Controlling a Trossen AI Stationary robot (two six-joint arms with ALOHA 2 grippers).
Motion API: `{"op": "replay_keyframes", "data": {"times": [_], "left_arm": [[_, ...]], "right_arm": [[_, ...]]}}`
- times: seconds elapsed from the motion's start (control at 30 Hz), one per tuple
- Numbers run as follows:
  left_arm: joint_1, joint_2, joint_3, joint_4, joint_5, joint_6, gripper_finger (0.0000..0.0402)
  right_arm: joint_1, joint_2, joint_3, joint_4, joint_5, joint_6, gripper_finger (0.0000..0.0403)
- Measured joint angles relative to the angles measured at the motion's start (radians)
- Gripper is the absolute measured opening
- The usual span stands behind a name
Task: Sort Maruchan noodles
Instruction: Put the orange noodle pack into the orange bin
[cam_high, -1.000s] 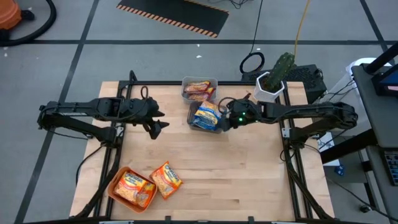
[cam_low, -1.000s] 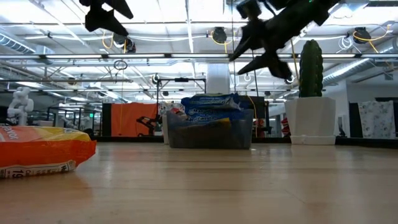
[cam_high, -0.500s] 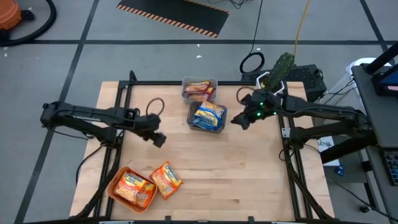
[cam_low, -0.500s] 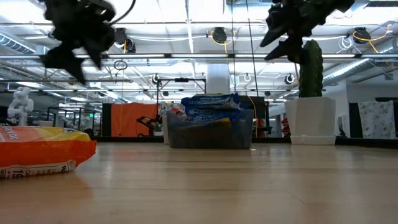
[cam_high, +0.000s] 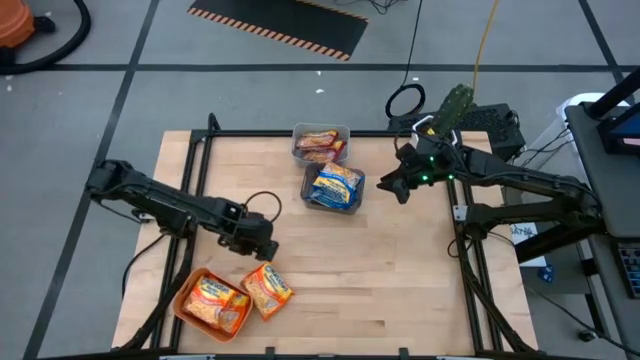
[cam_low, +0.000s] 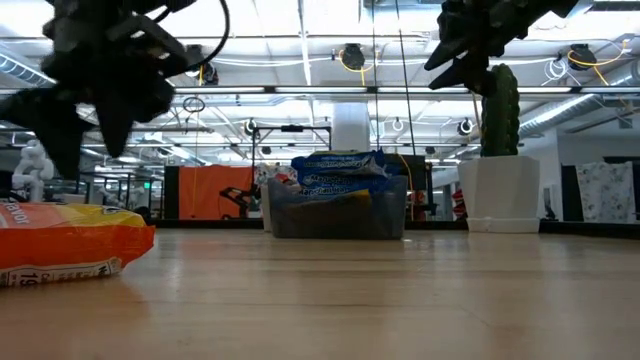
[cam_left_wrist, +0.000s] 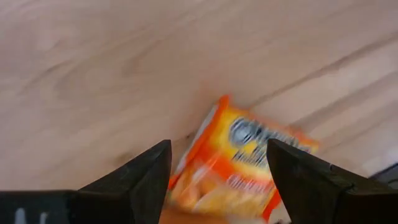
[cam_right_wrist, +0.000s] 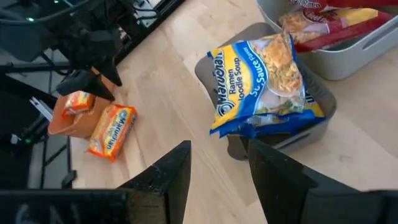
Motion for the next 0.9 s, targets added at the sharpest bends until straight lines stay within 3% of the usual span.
{"op": "replay_keyframes", "data": {"times": [0.2,0.9], "left_arm": [[-0.001,0.087,0.001,0.083,-0.107,-0.032,0.0266],[-0.058,0.288,0.002,0.235,-0.062,-0.089,0.0257]], "right_arm": [[0.000,0.010,0.000,0.010,0.003,-0.057,0.0155],[-0.074,0.023,-0.014,0.021,-0.026,-0.120,0.0155]]}}
